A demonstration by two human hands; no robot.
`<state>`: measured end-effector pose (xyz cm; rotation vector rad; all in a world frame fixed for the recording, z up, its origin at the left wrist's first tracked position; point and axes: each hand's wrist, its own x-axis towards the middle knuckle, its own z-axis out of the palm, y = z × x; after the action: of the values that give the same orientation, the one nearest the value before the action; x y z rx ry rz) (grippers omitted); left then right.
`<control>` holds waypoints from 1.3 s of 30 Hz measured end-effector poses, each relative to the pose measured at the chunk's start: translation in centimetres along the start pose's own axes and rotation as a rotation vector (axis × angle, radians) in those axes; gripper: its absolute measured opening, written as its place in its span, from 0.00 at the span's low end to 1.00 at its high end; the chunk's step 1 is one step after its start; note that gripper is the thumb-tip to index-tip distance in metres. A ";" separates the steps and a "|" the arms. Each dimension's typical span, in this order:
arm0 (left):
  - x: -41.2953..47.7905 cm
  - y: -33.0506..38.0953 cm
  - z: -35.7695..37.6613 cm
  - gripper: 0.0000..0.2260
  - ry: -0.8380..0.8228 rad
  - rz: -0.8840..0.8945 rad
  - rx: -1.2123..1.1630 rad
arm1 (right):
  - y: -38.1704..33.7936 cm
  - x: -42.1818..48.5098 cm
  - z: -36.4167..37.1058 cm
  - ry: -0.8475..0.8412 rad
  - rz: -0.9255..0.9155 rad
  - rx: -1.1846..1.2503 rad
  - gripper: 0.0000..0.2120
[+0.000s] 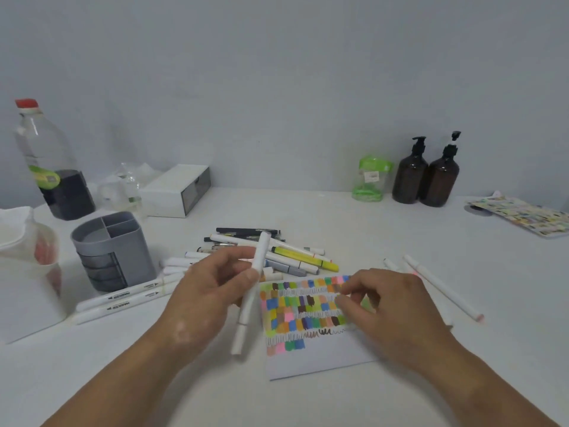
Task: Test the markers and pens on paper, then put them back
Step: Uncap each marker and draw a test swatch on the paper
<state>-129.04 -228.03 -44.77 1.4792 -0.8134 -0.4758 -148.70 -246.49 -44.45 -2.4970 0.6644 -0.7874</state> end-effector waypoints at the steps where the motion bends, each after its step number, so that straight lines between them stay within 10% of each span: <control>1: -0.1 -0.1 0.6 0.11 -0.052 -0.019 -0.088 | -0.8 -0.3 0.3 -0.046 -0.051 0.026 0.05; 11: 0.1 -0.6 1.3 0.20 -0.137 -0.063 -0.461 | -2.1 -1.0 1.3 -0.233 -0.100 0.254 0.11; 20: -0.9 -0.6 1.3 0.12 -0.100 0.176 0.467 | -0.6 -0.6 0.3 -0.073 0.081 0.507 0.14; 39: -1.8 0.0 3.2 0.08 -0.266 0.390 0.614 | -1.8 -0.7 1.9 -0.286 0.120 0.988 0.09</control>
<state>-132.56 -228.94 -45.38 1.7705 -1.5203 -0.1243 -147.51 -244.19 -45.17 -1.5935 0.2172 -0.5076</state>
